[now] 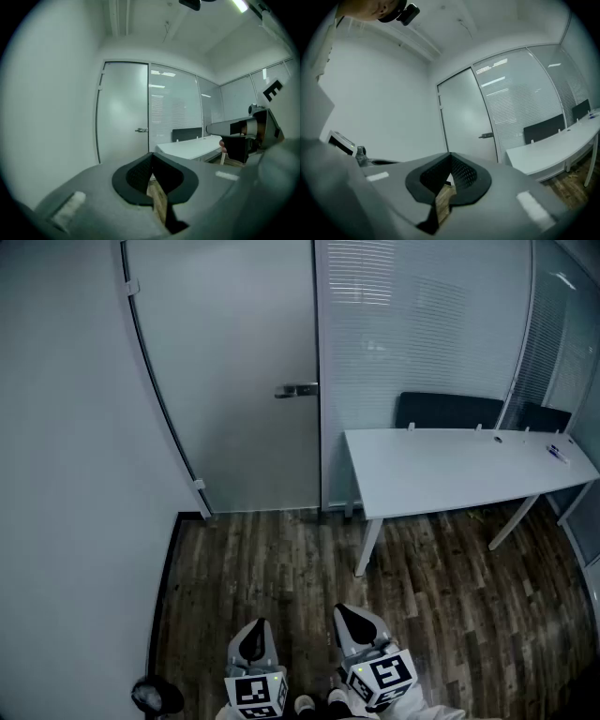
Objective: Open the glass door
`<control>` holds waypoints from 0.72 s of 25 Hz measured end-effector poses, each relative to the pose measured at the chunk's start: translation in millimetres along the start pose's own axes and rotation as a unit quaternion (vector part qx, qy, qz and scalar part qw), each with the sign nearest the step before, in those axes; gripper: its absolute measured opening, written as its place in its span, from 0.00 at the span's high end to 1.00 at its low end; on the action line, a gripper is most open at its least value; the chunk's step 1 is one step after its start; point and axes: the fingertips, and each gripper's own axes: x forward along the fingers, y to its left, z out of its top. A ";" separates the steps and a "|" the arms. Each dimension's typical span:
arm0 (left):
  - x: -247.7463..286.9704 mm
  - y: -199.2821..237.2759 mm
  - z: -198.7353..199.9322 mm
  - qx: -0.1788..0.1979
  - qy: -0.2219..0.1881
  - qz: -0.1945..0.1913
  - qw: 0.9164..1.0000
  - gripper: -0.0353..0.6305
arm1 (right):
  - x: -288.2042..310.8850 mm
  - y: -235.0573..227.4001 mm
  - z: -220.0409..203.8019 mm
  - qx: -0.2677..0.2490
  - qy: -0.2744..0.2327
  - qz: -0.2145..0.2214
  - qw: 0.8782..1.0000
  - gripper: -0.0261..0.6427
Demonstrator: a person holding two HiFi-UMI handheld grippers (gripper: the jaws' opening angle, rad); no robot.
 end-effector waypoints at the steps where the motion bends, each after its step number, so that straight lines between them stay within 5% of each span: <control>1: 2.3 -3.5 1.0 -0.003 0.000 0.001 1.000 0.94 | -0.1 -4.6 -0.4 0.000 0.000 0.000 1.000 0.96; 18: 27.7 -28.6 8.2 0.008 -0.006 0.010 1.000 0.94 | -3.1 -43.9 5.5 0.011 -0.019 0.023 0.999 0.95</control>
